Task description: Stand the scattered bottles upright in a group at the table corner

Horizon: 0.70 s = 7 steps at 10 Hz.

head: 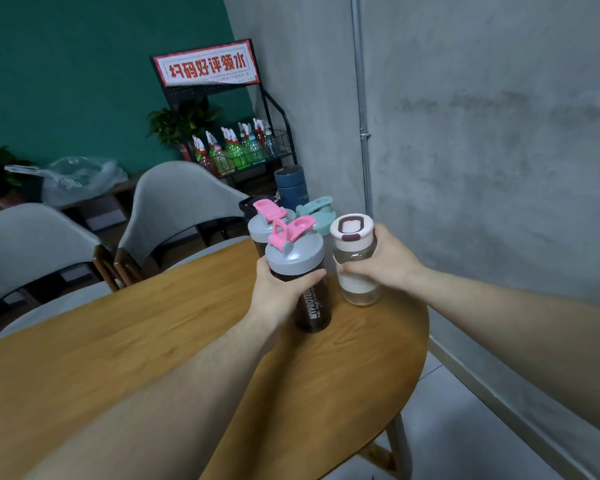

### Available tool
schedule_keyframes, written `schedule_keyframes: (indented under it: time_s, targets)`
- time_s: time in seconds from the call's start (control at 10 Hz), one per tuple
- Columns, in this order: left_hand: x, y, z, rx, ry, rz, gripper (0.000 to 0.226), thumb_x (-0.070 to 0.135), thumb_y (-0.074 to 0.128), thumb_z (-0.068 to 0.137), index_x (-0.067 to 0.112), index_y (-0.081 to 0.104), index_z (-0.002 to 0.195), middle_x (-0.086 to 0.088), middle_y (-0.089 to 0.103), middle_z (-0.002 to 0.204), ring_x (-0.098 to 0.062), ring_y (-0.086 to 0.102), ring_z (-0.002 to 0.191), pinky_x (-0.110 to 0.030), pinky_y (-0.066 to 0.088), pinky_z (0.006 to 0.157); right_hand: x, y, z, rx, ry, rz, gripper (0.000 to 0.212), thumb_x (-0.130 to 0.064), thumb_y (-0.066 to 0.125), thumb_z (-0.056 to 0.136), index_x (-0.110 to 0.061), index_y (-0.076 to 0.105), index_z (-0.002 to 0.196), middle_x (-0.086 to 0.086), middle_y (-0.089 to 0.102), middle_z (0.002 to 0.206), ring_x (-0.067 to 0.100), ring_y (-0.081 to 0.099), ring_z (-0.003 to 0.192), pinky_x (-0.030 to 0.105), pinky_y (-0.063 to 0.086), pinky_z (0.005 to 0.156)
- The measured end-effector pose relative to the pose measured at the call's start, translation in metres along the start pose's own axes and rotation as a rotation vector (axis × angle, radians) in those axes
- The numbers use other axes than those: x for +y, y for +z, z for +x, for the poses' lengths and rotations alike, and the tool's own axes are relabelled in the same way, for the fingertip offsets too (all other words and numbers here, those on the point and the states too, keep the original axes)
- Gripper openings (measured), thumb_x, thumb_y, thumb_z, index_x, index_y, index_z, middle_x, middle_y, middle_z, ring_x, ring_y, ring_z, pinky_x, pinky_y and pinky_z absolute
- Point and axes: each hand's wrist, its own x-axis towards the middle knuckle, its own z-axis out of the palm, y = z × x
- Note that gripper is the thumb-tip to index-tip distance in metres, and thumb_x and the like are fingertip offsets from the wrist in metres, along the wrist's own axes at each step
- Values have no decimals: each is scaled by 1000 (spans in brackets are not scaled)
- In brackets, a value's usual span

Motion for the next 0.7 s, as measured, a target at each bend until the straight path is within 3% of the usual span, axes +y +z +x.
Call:
schedule_keyframes:
  time_s: [0.2,0.4,0.5,0.6,0.7]
  targets:
    - [-2,6,9,50,17,12,75,22,90,74,27,40,130,17,61,110,2,59,94,-23,46,69,15,19,29,-14,-23,7,102,-68,87,33,-32,53,122,-11,72,109,12,69,100,40,58,88]
    - [-6,11,10,152,12,-9,82,27,93,68,23,41,131,8,64,117,-8,63,104,-31,54,83,25,36,44,-73,-74,69,115,-73,90,29,-32,50,128,-10,72,113,12,69,104,41,58,89]
    - [-4,12,11,160,-6,-10,85,27,94,68,23,39,132,7,63,117,-8,62,104,-33,54,85,8,31,27,-70,-34,74,109,-52,93,45,-24,42,137,-5,66,123,16,64,112,42,53,98]
    - [0,9,10,142,-42,26,93,27,94,67,23,34,139,6,59,123,-12,59,109,-40,53,94,5,26,22,-139,-6,97,124,-45,96,45,-23,31,148,-3,61,131,19,59,121,42,49,104]
    - [6,3,2,125,-104,94,110,25,94,68,23,22,151,-2,50,140,-26,51,128,-49,47,106,7,25,17,-134,19,62,130,-41,96,44,-25,25,152,2,56,140,24,55,127,46,47,107]
